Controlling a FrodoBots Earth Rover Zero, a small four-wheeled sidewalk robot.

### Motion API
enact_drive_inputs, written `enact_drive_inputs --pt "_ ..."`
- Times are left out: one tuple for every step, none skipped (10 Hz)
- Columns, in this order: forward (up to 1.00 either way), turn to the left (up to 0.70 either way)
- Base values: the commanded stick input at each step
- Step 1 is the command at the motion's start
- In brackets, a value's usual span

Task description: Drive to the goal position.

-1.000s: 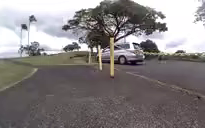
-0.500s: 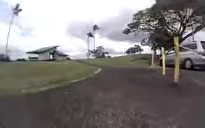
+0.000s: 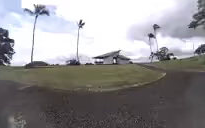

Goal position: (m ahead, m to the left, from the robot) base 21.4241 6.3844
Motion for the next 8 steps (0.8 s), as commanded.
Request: enact_drive_inputs --pt "0.04 0.00" --pt "0.04 0.00" --pt "0.04 -0.12" --pt "0.04 -0.70" --pt "0.04 -0.70" --pt "0.04 -0.70" --pt "0.04 -0.70" --pt "0.04 -0.70"
